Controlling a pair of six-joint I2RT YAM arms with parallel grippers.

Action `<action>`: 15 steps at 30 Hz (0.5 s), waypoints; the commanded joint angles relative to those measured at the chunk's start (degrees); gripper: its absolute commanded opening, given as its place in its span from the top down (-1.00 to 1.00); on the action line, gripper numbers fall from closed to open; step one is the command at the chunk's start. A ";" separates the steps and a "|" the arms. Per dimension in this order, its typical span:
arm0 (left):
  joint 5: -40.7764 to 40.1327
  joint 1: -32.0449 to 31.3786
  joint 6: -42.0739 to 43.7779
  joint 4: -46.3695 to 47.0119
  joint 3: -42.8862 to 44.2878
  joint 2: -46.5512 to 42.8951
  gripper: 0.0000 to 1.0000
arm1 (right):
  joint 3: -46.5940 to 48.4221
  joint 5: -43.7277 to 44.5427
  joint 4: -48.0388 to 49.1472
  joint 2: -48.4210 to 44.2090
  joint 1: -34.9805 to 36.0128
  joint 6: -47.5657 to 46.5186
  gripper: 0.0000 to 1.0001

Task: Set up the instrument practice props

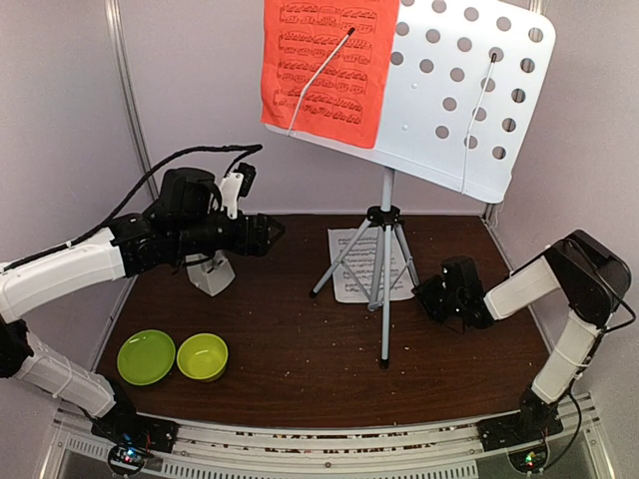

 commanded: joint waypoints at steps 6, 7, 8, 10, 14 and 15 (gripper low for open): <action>-1.55 0.25 1.81 0.62 0.44 -0.83 -0.65 | 3.97 0.35 -0.43 3.61 -0.99 0.00 0.46; -1.55 0.30 1.96 0.62 0.53 -0.78 -0.66 | 4.19 0.22 -0.51 3.93 -1.04 -0.05 0.49; -1.55 0.33 2.03 0.62 0.53 -0.70 -0.65 | 4.50 0.01 -0.39 4.20 -1.08 -0.20 0.54; -1.55 0.56 2.15 0.47 0.70 -0.60 -0.65 | 5.24 -0.16 -1.26 4.52 -1.09 -0.26 0.68; -1.58 0.96 2.52 0.45 0.93 -0.51 -0.66 | 5.79 -1.01 -2.85 4.11 -1.13 -0.23 0.95; -1.59 1.00 2.62 0.49 0.89 -0.51 -0.66 | 5.63 -1.30 -3.23 3.67 -1.10 -0.30 1.00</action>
